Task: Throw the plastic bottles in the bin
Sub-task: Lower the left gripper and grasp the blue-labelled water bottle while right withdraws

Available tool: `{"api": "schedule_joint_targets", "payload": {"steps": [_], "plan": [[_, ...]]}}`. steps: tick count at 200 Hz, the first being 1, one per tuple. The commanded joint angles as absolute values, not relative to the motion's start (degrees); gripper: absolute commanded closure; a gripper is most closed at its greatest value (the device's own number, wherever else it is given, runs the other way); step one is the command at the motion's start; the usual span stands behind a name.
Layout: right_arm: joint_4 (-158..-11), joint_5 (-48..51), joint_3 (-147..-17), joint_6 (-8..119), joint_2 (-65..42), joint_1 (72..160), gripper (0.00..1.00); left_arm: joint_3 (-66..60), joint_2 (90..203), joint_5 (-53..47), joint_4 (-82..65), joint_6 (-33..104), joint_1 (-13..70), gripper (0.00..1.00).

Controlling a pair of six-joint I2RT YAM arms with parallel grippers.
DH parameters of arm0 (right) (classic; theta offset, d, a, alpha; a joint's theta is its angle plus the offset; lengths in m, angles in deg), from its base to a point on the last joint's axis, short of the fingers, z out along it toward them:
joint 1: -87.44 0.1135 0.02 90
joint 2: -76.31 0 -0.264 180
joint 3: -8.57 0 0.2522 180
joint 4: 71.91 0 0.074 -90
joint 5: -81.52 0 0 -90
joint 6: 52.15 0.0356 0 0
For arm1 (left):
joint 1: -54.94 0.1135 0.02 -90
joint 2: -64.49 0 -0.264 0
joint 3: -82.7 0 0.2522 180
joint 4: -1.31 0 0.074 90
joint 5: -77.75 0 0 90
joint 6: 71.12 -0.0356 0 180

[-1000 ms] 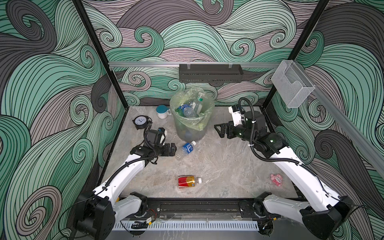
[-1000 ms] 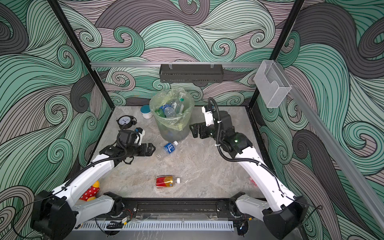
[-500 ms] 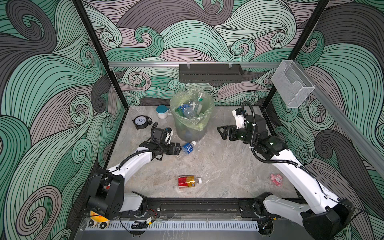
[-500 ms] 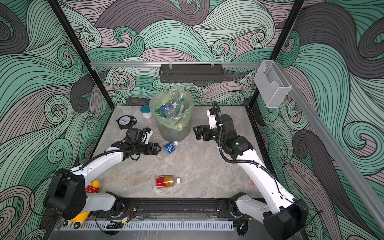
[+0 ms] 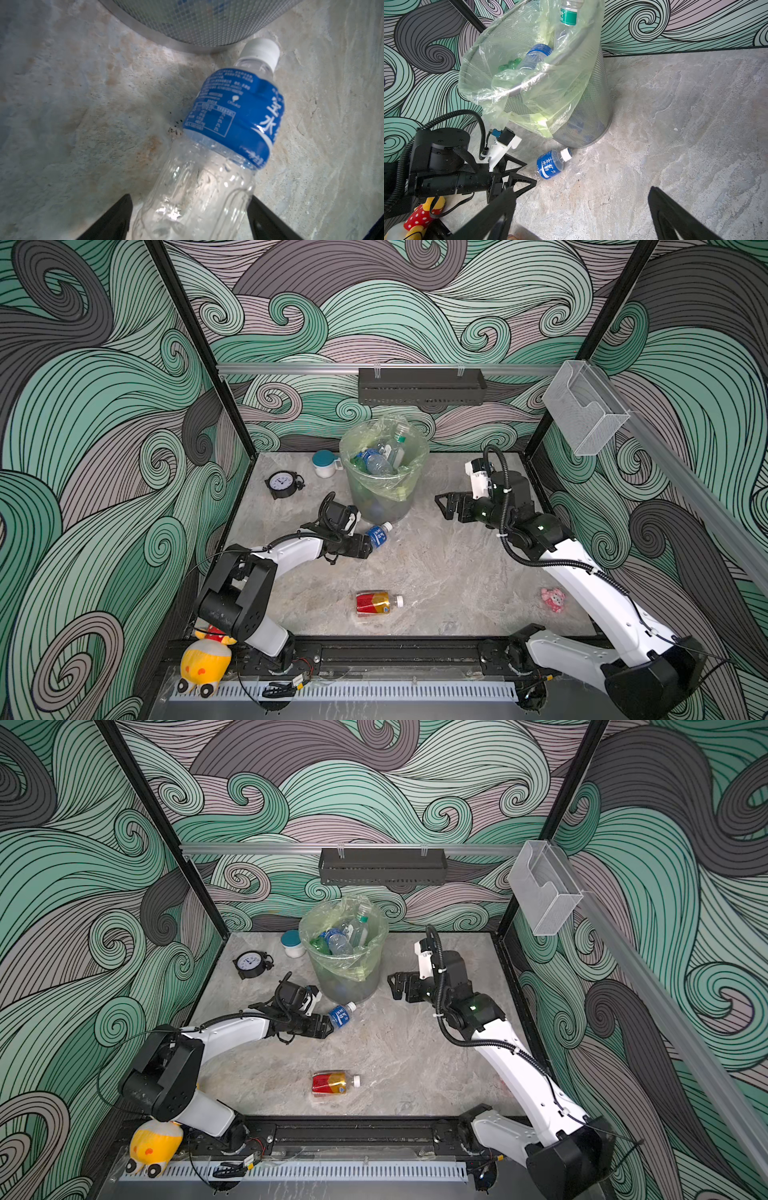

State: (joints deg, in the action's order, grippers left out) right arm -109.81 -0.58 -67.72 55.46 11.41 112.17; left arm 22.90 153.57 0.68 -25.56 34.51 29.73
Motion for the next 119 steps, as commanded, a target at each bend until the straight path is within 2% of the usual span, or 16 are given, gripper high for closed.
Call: {"api": "schedule_joint_targets", "payload": {"steps": [1,14,63,119], "plan": [[-108.72,-0.64,-66.77,56.39,11.83,111.70,0.00,21.36,154.72,-1.12,-23.14,35.73,28.75,0.16],[-108.52,-0.64,-66.55,56.57,11.69,111.69,0.00,21.73,155.25,-1.39,-22.80,36.34,28.36,0.20],[-108.17,-0.68,-66.15,56.84,11.19,111.47,0.00,22.46,156.39,-2.90,-23.55,37.71,27.30,0.46],[-107.99,-0.58,-65.67,57.28,10.93,111.28,0.00,28.37,147.84,-8.63,-24.03,40.96,26.99,0.55]]}}
